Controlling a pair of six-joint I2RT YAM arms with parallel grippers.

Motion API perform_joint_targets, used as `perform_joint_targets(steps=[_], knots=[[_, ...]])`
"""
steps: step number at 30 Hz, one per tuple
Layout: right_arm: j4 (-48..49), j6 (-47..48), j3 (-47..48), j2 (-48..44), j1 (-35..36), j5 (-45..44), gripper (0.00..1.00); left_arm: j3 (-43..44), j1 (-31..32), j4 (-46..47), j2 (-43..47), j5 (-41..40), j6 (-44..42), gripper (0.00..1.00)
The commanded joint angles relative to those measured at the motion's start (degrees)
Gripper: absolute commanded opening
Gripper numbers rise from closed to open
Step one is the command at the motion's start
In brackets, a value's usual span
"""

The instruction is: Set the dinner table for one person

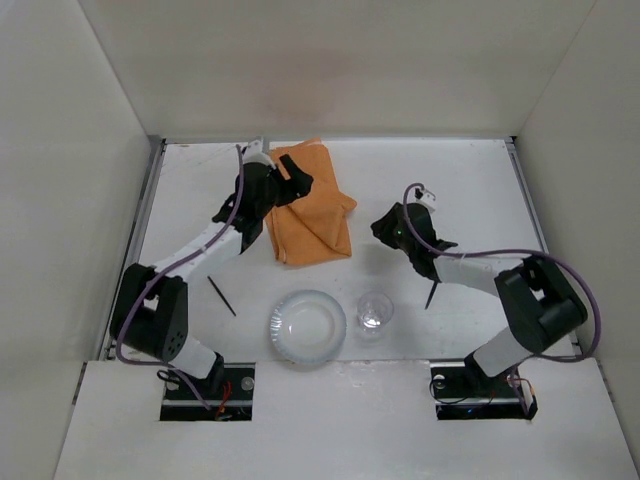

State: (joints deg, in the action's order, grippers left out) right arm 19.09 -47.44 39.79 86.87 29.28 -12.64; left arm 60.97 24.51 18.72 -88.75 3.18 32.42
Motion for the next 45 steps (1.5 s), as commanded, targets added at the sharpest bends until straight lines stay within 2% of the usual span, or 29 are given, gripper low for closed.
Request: perform_joint_targets(steps=[1, 3, 7, 11, 17, 21, 27, 29, 31, 35, 37, 39, 42, 45], knots=[[-0.8, -4.2, 7.8, 4.9, 0.6, 0.3, 0.36, -10.2, -0.8, 3.5, 5.3, -4.3, 6.3, 0.68], [-1.1, -6.0, 10.6, 7.9, 0.4, 1.0, 0.36, -16.1, -1.2, 4.7, 8.7, -6.9, 7.2, 0.68], [-3.7, -12.0, 16.0, 13.5, 0.6, 1.6, 0.54, -24.8, -1.2, 4.7, 14.4, -9.9, 9.3, 0.68], [-7.8, -16.0, 21.4, 17.6, 0.5, 2.4, 0.56, -29.8, -1.2, 4.0, 16.4, -10.4, 10.8, 0.68], [-13.8, -19.2, 28.8, 22.5, 0.6, 2.1, 0.57, -32.7, -2.1, 3.9, 16.2, -10.5, 10.5, 0.69], [-14.7, -20.8, 31.4, 24.6, 0.0, 1.7, 0.61, -32.6, -1.9, 4.7, 15.0, -8.9, 9.7, 0.71], [-15.5, -22.8, 34.4, 27.3, -0.4, 3.1, 0.61, -31.6, -1.6, 4.5, 12.1, -6.6, 7.7, 0.72], [-15.5, -22.8, 35.4, 28.4, -0.1, 3.7, 0.59, -31.4, -1.6, 4.8, 10.4, -6.7, 7.7, 0.72], [-15.3, -22.9, 36.5, 29.6, -0.1, 4.4, 0.54, -30.7, -1.5, 4.8, 8.6, -6.7, 8.0, 0.72], [-12.6, -23.3, 36.9, 30.3, -0.1, 4.8, 0.27, -29.6, -0.5, 6.6, 3.9, -7.3, 8.8, 0.69], [-10.1, -22.6, 36.5, 29.4, -0.3, 5.0, 0.18, -29.2, -0.2, 7.2, 2.1, -7.5, 8.9, 0.64], [-6.5, -20.0, 35.7, 28.0, -0.8, 5.1, 0.13, -29.2, -0.3, 8.3, 0.7, -8.1, 9.1, 0.48], [-4.5, -14.4, 34.2, 23.5, -3.2, 4.7, 0.10, -29.7, -0.4, 10.3, -1.0, -8.5, 9.2, 0.24], [-4.4, -6.0, 27.1, 14.0, -7.8, -0.5, 0.09, -30.2, -1.3, 10.7, -1.5, -9.1, 9.3, 0.14]])
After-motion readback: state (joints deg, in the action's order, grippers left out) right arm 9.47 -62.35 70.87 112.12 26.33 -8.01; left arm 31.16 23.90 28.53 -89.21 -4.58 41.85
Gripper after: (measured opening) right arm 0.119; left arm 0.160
